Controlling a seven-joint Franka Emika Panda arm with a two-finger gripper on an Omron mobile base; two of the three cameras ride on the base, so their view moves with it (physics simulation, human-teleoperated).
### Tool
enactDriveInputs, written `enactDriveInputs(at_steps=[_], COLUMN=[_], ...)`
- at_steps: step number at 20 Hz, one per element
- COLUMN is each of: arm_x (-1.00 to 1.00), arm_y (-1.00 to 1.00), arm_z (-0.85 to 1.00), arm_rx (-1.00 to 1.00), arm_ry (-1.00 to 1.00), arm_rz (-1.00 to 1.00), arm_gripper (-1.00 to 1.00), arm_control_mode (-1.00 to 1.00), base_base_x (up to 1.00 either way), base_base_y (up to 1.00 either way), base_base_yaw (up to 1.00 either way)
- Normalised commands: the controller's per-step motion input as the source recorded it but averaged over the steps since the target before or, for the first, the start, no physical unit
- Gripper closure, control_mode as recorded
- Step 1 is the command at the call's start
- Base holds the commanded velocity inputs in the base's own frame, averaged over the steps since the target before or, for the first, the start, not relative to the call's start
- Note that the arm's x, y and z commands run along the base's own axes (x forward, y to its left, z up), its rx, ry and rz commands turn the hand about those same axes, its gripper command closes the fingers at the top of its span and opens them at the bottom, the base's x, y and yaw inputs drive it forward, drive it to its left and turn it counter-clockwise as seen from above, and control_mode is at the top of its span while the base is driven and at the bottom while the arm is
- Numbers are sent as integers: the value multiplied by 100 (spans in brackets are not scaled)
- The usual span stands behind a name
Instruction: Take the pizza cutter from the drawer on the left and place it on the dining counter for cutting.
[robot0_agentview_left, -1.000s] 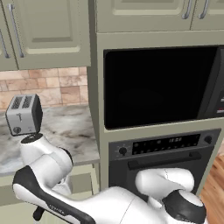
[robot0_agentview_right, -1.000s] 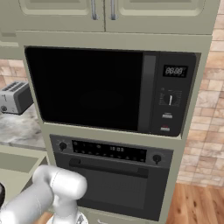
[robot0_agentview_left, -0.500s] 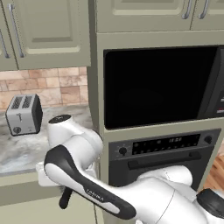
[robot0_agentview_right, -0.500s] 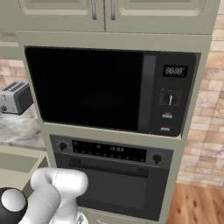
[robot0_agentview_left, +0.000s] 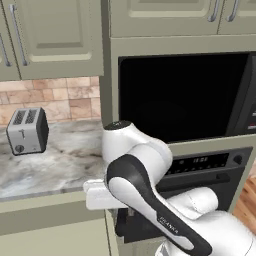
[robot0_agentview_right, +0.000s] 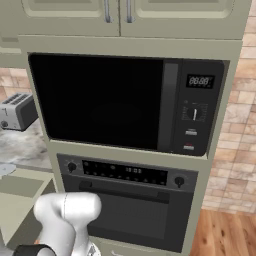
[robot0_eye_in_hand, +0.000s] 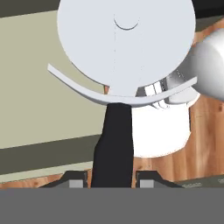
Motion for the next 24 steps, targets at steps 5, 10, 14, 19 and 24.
enactDriveInputs(at_steps=[5,10,14,19,24], arm_x=[-10,0,-6,-3,0], arm_y=[-100,-100,-100,-97,-50], arm_z=[16,14,26,14,0], arm_rx=[0,0,0,0,0], arm_ry=[0,0,0,0,0], arm_rz=[0,0,0,1,18], arm_gripper=[100,100,100,100,100], arm_control_mode=[-100,-100,-100,-100,-100], base_base_x=[0,0,0,0,0], base_base_y=[0,0,0,0,0], base_base_yaw=[0,0,0,0,0])
